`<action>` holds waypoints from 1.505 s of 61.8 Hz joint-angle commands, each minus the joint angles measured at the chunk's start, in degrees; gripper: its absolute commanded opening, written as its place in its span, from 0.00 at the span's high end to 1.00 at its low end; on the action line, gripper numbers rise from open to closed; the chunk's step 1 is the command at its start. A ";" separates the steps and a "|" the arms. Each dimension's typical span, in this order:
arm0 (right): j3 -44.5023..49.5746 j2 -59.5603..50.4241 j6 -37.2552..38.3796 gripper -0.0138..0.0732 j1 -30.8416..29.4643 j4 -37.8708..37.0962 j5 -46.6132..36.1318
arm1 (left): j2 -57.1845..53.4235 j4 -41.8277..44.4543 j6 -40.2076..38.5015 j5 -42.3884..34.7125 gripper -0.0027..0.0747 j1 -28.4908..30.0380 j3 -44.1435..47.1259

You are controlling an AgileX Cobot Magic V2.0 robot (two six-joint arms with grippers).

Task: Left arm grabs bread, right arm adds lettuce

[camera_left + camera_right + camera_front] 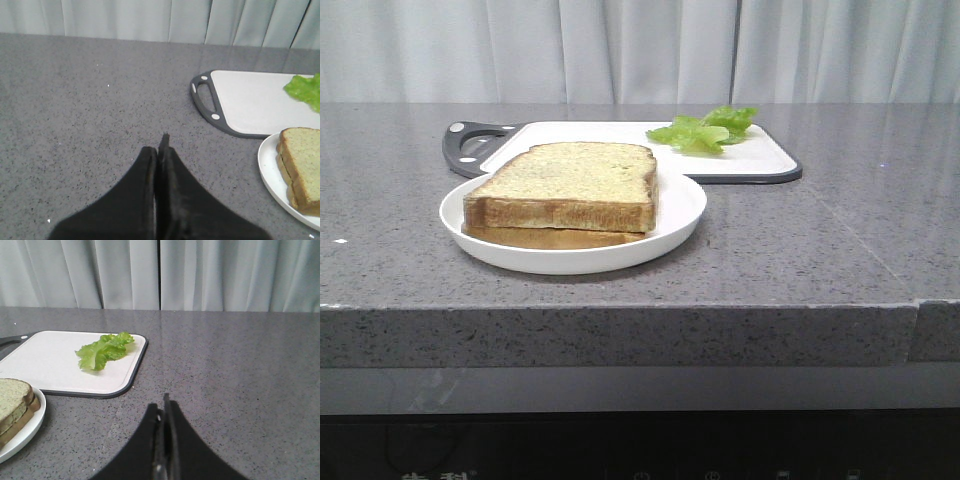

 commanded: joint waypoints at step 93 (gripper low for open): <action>-7.37 13.09 -0.68 0.39 -0.31 1.13 15.47 | 26.30 -24.16 16.10 15.23 0.36 -0.04 -14.82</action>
